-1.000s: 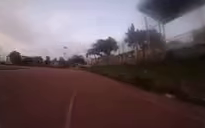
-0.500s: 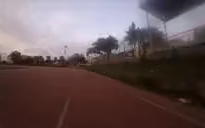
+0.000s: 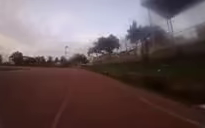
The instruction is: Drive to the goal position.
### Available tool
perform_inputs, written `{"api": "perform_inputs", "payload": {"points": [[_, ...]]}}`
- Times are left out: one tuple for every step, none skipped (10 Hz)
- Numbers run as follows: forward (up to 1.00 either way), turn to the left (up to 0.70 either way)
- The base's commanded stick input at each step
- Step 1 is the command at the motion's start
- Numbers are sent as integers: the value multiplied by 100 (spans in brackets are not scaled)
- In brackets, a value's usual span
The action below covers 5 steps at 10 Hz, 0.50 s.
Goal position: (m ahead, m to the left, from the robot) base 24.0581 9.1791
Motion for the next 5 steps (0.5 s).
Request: {"api": "perform_inputs", "payload": {"points": [[70, 9], [70, 32], [70, 35], [70, 0], [70, 0]]}}
